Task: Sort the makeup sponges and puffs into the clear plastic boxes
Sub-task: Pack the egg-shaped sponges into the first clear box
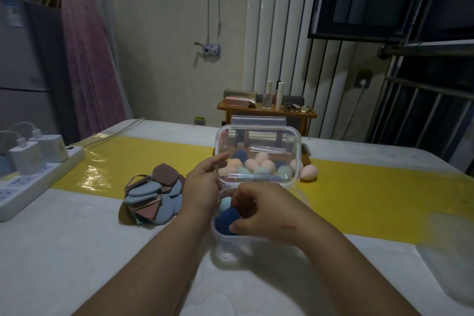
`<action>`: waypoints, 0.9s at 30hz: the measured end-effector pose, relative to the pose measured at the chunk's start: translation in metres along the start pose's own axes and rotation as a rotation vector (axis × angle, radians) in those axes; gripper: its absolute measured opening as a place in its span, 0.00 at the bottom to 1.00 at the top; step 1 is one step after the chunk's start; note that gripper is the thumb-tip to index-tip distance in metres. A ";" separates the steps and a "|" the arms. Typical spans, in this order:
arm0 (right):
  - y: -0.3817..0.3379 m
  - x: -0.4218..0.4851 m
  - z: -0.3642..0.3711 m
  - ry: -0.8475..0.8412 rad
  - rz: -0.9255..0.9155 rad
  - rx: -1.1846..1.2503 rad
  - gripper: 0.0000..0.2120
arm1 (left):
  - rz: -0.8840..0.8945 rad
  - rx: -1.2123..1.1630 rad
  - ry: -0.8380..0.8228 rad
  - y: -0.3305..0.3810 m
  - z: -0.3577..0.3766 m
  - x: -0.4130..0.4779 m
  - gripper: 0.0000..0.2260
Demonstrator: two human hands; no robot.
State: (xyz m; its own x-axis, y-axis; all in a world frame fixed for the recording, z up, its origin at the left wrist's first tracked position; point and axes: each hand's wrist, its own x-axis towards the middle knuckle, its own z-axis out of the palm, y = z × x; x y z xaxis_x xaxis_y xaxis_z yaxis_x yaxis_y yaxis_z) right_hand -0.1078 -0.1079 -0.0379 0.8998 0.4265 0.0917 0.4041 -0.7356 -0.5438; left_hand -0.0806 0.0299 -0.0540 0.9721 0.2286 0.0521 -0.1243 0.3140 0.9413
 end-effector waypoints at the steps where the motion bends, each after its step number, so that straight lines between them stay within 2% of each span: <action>1: 0.000 0.000 0.000 0.004 0.005 0.005 0.12 | 0.000 -0.002 -0.003 0.001 0.001 -0.001 0.26; 8: -0.005 0.001 0.000 -0.060 0.040 -0.026 0.14 | 0.002 0.012 0.001 0.002 -0.001 -0.002 0.27; 27: 0.006 -0.002 -0.002 0.050 0.055 0.071 0.08 | -0.001 0.003 -0.001 0.005 0.002 -0.007 0.24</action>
State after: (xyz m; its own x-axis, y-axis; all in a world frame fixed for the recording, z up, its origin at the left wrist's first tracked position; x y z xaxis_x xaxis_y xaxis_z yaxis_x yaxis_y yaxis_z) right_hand -0.1071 -0.1138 -0.0397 0.9282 0.3582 0.1009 0.3428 -0.7174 -0.6065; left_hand -0.0875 0.0281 -0.0489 0.9725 0.2273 0.0511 -0.1223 0.3116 0.9423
